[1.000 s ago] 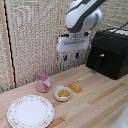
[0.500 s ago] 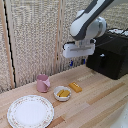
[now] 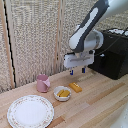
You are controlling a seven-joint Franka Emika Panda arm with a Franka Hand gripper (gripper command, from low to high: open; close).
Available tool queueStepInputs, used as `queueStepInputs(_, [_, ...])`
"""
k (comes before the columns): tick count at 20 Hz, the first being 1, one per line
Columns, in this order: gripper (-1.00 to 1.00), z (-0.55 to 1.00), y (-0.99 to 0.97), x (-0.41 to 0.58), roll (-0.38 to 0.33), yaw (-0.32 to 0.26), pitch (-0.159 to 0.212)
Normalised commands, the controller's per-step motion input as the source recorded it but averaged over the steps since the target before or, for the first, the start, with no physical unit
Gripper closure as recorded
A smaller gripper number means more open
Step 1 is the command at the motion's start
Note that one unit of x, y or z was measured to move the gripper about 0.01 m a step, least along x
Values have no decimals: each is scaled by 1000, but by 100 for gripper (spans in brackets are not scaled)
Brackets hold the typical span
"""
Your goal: Bring your hand's grasp to the bread. Hold the bread tenderly using the grip of your hand. Carefully pick up the bread and hover it over the white plate. Politely place it atop the plate.
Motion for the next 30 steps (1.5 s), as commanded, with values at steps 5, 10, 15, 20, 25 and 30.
queueStepInputs(5, [-100,-477,-1,-7,-74,72,59])
queueStepInputs(10, [-100,-363,4,54,-88,88,26])
queueStepInputs(15, [100,-238,84,21,-113,124,7])
queueStepInputs(20, [100,-46,48,-29,-47,81,0])
queueStepInputs(25, [100,35,91,-70,-12,3,6])
queueStepInputs(30, [100,496,124,-76,-17,0,0])
